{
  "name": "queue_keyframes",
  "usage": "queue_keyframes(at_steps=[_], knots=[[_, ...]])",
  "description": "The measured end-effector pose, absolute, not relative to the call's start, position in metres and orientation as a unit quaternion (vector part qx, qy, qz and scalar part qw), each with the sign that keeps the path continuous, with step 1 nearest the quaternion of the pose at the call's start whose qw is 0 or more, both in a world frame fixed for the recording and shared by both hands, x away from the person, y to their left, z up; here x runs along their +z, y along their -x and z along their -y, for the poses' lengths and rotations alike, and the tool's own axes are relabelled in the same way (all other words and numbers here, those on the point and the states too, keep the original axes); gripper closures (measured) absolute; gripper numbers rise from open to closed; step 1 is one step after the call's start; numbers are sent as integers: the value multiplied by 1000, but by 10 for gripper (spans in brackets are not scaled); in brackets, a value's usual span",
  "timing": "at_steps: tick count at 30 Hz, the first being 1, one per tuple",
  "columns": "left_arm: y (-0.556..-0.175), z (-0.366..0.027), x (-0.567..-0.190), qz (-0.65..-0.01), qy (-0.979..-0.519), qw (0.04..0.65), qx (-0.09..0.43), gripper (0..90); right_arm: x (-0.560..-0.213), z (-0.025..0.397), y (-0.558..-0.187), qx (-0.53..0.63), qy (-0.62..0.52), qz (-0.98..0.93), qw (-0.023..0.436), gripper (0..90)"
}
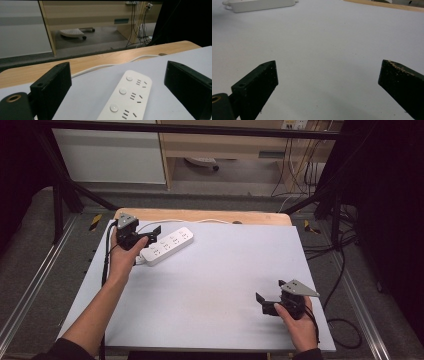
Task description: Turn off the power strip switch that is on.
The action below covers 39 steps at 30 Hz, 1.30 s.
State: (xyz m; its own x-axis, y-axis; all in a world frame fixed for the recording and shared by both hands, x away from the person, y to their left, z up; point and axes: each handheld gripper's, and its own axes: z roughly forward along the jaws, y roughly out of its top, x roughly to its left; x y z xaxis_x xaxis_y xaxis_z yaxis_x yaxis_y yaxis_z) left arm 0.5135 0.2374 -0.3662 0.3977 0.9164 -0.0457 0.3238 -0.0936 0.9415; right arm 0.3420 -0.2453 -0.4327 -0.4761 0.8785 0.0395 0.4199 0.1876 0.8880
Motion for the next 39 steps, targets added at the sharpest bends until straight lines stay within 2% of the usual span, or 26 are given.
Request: queue_keyframes(at_steps=[12,25,39], knots=[[-533,-226,-380,-469,-681,479,295,81,-433,247,-343,457,-448,-726,251,29],[-539,-224,-391,-478,-689,462,288,112,-433,248,-343,457,-450,-725,251,28],[-545,-223,-400,-486,-695,458,268,108,-433,248,-343,460,-447,-726,248,25]])
